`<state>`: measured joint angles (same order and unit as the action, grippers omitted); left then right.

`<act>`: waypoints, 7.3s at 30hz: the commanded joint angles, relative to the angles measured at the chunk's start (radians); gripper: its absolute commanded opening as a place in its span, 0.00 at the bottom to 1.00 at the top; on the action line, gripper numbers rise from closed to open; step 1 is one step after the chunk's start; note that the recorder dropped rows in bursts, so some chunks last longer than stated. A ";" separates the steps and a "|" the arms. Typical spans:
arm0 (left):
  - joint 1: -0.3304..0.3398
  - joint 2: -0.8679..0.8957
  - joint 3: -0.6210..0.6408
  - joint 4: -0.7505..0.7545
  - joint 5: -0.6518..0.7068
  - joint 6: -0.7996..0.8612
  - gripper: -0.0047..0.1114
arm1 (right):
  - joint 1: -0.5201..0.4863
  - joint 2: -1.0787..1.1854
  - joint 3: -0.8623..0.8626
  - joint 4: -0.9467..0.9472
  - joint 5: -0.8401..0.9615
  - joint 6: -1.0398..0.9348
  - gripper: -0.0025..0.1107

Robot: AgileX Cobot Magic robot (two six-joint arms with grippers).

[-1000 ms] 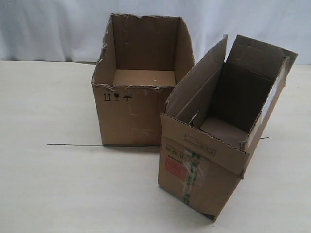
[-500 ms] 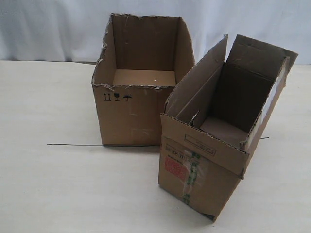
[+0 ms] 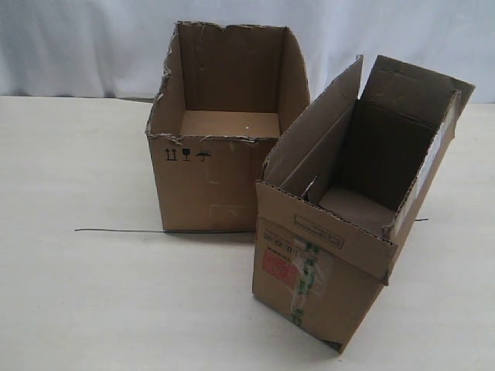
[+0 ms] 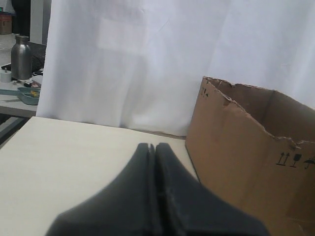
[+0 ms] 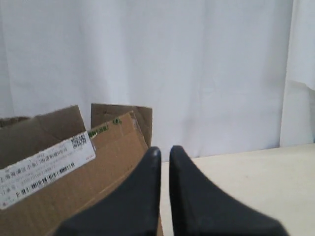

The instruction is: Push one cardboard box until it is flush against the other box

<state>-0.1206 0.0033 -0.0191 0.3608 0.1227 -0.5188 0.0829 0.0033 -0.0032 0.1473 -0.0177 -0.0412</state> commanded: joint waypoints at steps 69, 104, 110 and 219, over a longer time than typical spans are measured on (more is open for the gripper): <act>-0.008 -0.003 -0.006 0.003 -0.015 -0.006 0.04 | 0.244 0.897 -0.724 -1.806 -0.105 1.492 0.07; -0.008 -0.003 -0.006 0.003 -0.017 -0.006 0.04 | 1.002 1.216 -1.109 -0.147 1.089 -0.051 0.07; -0.008 -0.003 -0.006 0.021 -0.017 -0.006 0.04 | 1.002 1.301 -1.109 -0.154 1.186 -0.051 0.07; -0.008 -0.003 -0.006 0.027 -0.017 -0.006 0.04 | 0.546 0.728 -0.705 -1.284 0.814 1.127 0.07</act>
<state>-0.1206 0.0033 -0.0191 0.3850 0.1204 -0.5188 0.7034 0.7066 -0.7773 -1.0690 0.8234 0.9710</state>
